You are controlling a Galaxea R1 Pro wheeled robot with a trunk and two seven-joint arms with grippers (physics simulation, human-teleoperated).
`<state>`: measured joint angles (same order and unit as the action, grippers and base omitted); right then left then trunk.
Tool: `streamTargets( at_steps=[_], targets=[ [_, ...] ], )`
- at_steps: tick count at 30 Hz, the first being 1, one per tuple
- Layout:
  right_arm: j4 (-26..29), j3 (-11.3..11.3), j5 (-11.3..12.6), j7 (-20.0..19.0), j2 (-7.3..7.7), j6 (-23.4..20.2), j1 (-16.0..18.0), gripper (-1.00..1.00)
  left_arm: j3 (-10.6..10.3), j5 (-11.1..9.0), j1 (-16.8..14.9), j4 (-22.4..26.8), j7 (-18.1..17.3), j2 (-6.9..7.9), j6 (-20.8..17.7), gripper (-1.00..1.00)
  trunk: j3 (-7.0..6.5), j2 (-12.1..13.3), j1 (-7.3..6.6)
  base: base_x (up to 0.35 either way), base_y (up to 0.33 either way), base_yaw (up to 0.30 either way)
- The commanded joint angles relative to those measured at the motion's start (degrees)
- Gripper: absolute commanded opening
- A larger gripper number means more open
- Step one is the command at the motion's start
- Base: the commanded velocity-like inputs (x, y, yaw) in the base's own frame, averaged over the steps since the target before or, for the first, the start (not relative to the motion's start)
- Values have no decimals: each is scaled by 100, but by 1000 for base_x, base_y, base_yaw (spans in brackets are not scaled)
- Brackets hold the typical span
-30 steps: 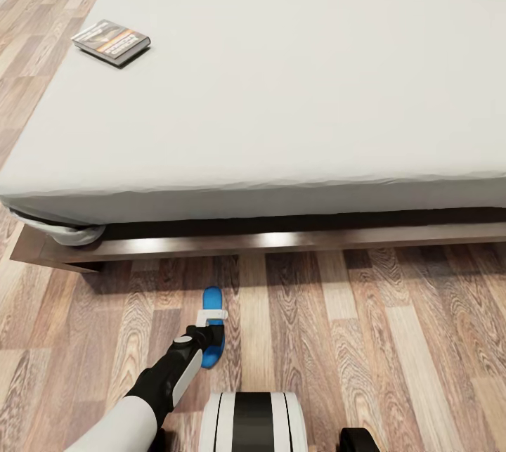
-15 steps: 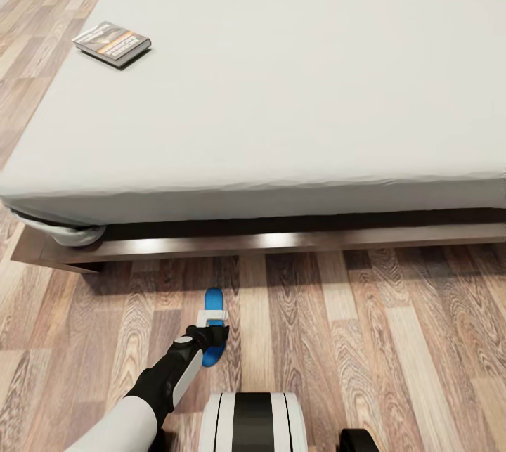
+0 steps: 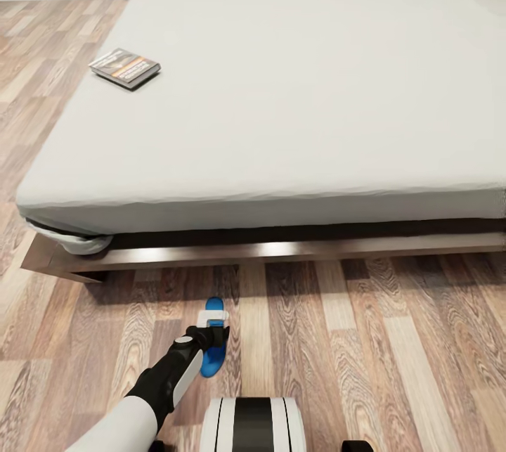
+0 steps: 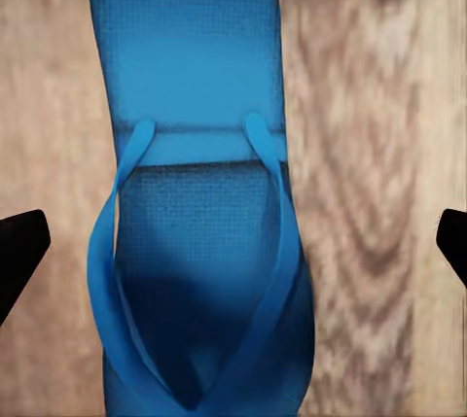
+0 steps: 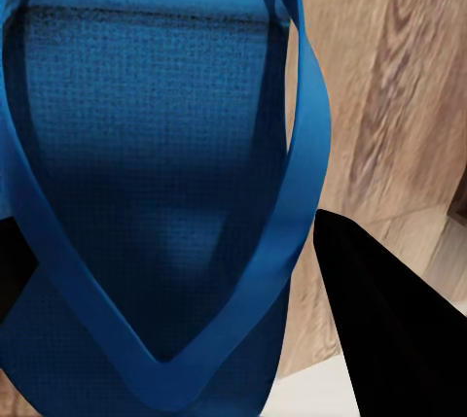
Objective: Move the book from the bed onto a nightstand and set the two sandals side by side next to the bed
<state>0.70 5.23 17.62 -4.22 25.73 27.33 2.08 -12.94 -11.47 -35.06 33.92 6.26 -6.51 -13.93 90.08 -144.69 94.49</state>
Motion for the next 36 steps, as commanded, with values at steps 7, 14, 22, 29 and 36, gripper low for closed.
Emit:
streamTargets(
  at_steps=[7, 14, 22, 29, 36],
  targets=[
    [-8, 56, 52, -35, -6, 12, 3, -100, 5, -65, -1, 17, 55, 8, -48, 100, -153, 8, -19, -1, 0, 0],
    [-8, 57, 49, -35, -7, 9, 3, -100, 16, -62, -1, 58, 52, 9, -49, 100, -308, 18, -37, -248, 0, 0],
    [-8, 58, 49, -38, -7, 15, 3, -100, 14, -58, -1, 71, 51, 9, -57, 100, -485, 28, -57, -87, 0, 0],
    [395, 49, 49, -44, -2, -431, 8, -100, 2, -51, -7, 130, 47, 16, -503, 100, -640, 38, -75, -4, 0, 0],
    [2694, 12, 49, -23, 59, -2508, 11, -100, 18, -49, -6, 396, 45, 23, -711, 100, -795, 47, -94, 0, 0, 0]
  ],
)
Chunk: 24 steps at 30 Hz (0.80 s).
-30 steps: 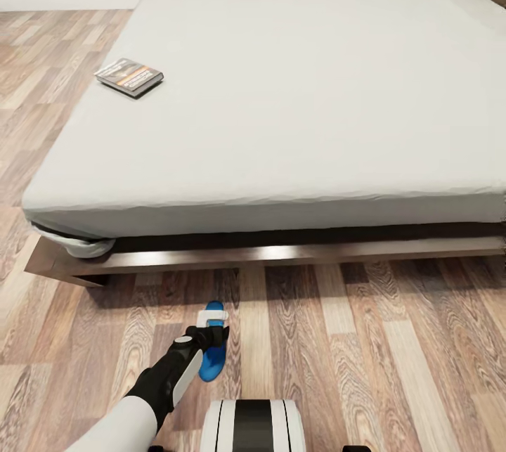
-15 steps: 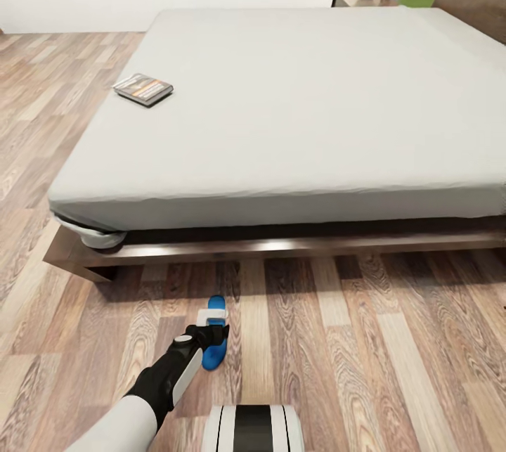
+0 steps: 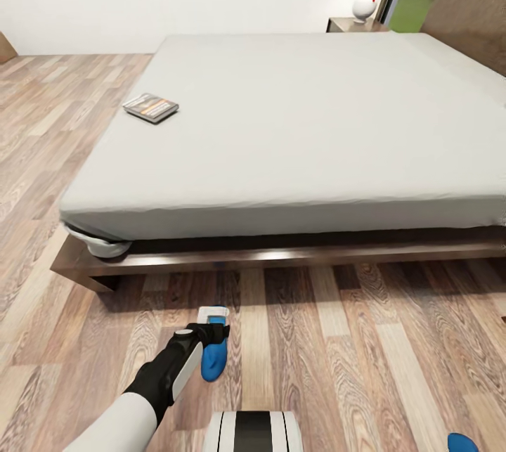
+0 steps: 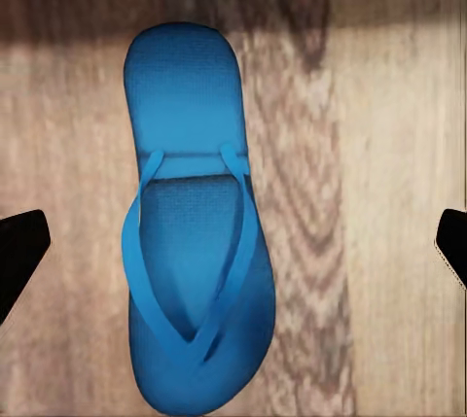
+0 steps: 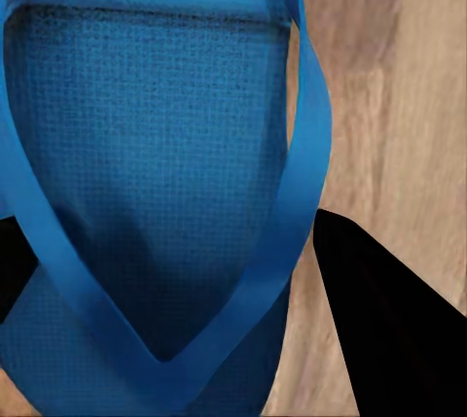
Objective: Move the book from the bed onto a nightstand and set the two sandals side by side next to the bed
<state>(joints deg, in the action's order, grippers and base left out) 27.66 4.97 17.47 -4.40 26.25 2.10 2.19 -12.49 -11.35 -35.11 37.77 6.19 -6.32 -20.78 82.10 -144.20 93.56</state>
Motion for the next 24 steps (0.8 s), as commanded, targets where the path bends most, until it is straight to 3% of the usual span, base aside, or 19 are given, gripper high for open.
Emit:
streamTargets(
  at_steps=[1, 4, 8, 11, 14, 19, 24],
  targets=[
    [538, 30, 61, 7, 11, -444, 1, -100, -26, -59, -2, 26, 50, 6, -37, 100, -19, 0, -3, 0, 0, 0],
    [1454, 24, 56, 28, 6, -1146, 1, -100, -25, -60, -3, 41, 49, 16, -46, 100, -85, 4, -11, 0, 0, 0],
    [2285, 22, 48, 115, -17, -1836, 11, -100, -25, -58, -3, 45, 49, 25, -48, 100, -174, 10, -21, 0, 0, 0],
    [3461, 27, 56, 800, -54, -2633, 25, -100, -25, -53, -3, 46, 49, 42, -49, 100, -241, 14, -29, 0, 0, 0],
    [4032, 31, 84, 1035, -63, -2960, 32, -100, -29, -50, -4, 46, 49, 48, -49, 100, -307, 18, -37, 0, 0, 0],
    [4177, 44, 66, 1120, -91, -3081, 284, -100, -33, -52, -1, 41, 49, 51, -49, 100, -418, 24, -50, 0, 0, 0],
    [3729, 54, 54, 1129, -380, -3092, 809, -100, -33, -64, 2, 21, 49, 131, -43, 100, -529, 31, -63, 0, 0, 0]
  ],
)
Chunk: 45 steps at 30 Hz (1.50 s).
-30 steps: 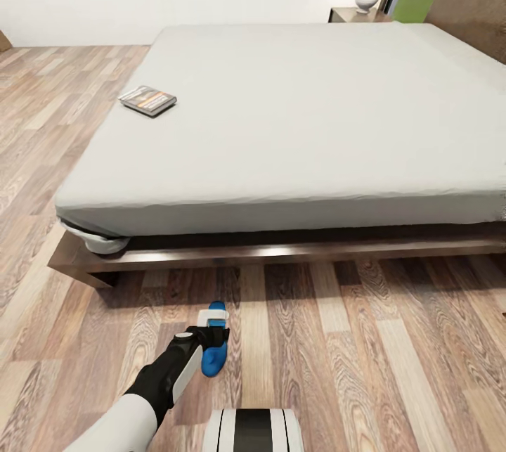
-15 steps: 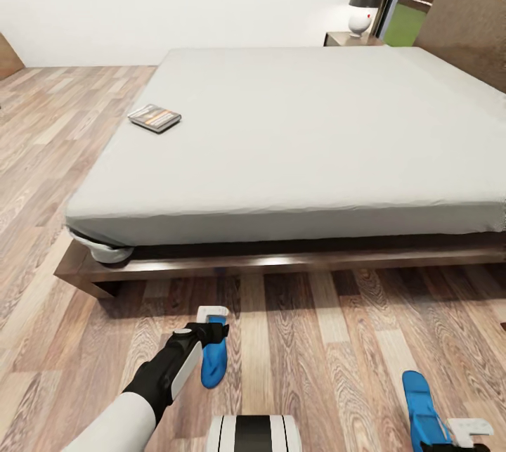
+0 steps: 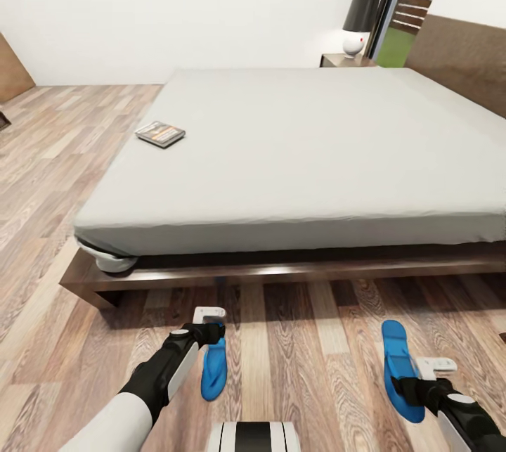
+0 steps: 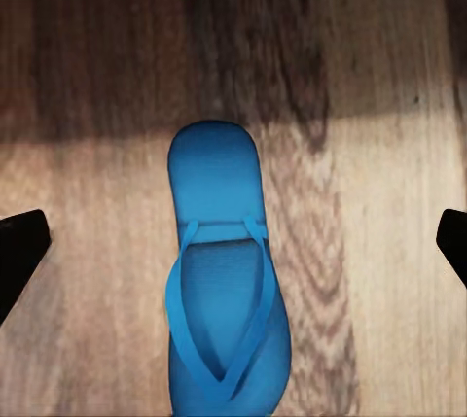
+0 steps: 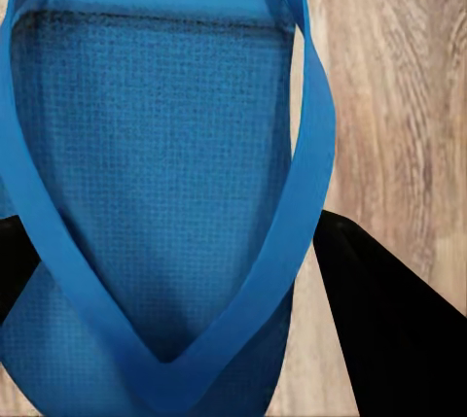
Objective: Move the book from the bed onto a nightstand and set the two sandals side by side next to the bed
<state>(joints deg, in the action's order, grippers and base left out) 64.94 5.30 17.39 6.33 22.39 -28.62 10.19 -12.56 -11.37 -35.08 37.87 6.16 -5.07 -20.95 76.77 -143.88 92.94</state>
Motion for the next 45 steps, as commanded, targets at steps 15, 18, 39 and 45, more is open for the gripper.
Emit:
streamTargets(
  at_steps=[15, 18, 39, 45],
  targets=[
    [-1559, 82, 15, 10, -372, 90, 1138, -100, -18, -76, 2, 34, 48, 50, -138, 100, -328, 18, -39, 0, 0, 0],
    [-1562, 208, -105, 16, -375, 45, 1142, -100, -23, -70, -1, 32, 51, 50, -172, 100, -328, 18, -39, 0, 0, 0],
    [-1563, 704, -426, 27, -376, -150, 1143, -100, 78, -67, -6, 38, 43, 87, -322, 100, -328, 18, -39, 0, 116, 0],
    [-1563, 702, -429, 46, -376, -152, 1143, -100, 78, -67, -7, 40, 44, 86, -322, 100, -328, 18, -39, 0, 276, 1]
  ],
)
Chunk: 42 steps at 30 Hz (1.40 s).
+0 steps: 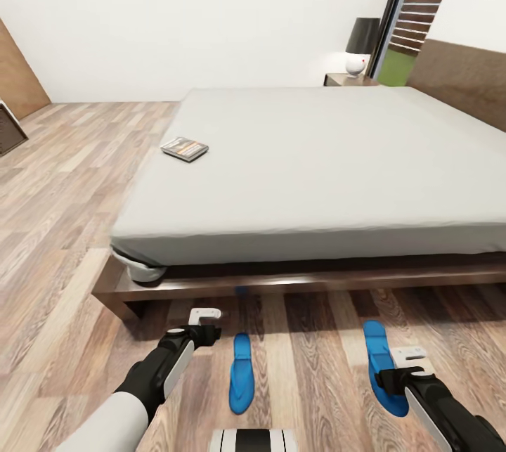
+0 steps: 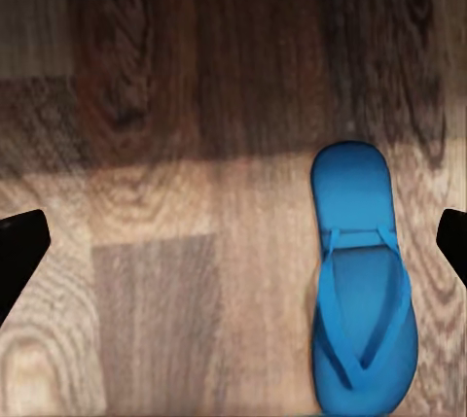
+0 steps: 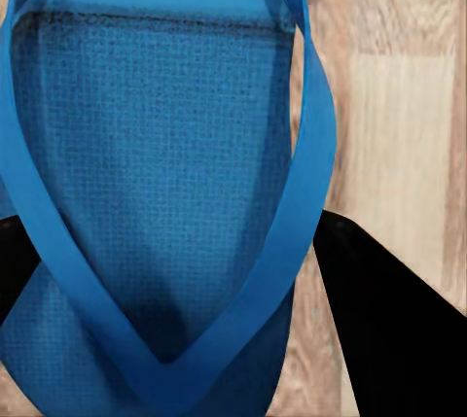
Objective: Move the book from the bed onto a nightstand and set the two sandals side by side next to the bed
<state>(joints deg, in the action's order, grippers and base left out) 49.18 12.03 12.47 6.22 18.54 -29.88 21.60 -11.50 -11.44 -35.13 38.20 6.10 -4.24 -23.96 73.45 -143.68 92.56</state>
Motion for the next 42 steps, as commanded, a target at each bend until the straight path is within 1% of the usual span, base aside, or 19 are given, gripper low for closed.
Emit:
streamTargets(
  at_steps=[1, 10, 23, 34, 42],
  targets=[
    [12, 29, 63, 59, 9, -26, 2, -100, -28, -61, -2, 7, 50, 4, -21, 100, 4, -2, -1, -5, 276, 20],
    [20, 25, 68, 56, 9, -26, 2, -100, -28, -61, -2, 6, 50, 3, -21, 100, 4, -2, -1, -56, 276, 157],
    [135, 17, 81, 90, 8, -35, 2, -100, -28, -61, -2, 4, 57, -5, -21, 100, 4, -2, -1, -58, 278, 13],
    [135, 25, 72, 82, 9, -35, 2, -100, -35, -61, 0, 10, 55, -6, -20, 100, 4, -2, -1, 122, 307, 0],
    [135, 27, 72, 75, 9, -55, 2, -100, -37, -61, -2, 12, 57, -6, -19, 100, 4, -2, -1, 28, 150, 0]
  ],
)
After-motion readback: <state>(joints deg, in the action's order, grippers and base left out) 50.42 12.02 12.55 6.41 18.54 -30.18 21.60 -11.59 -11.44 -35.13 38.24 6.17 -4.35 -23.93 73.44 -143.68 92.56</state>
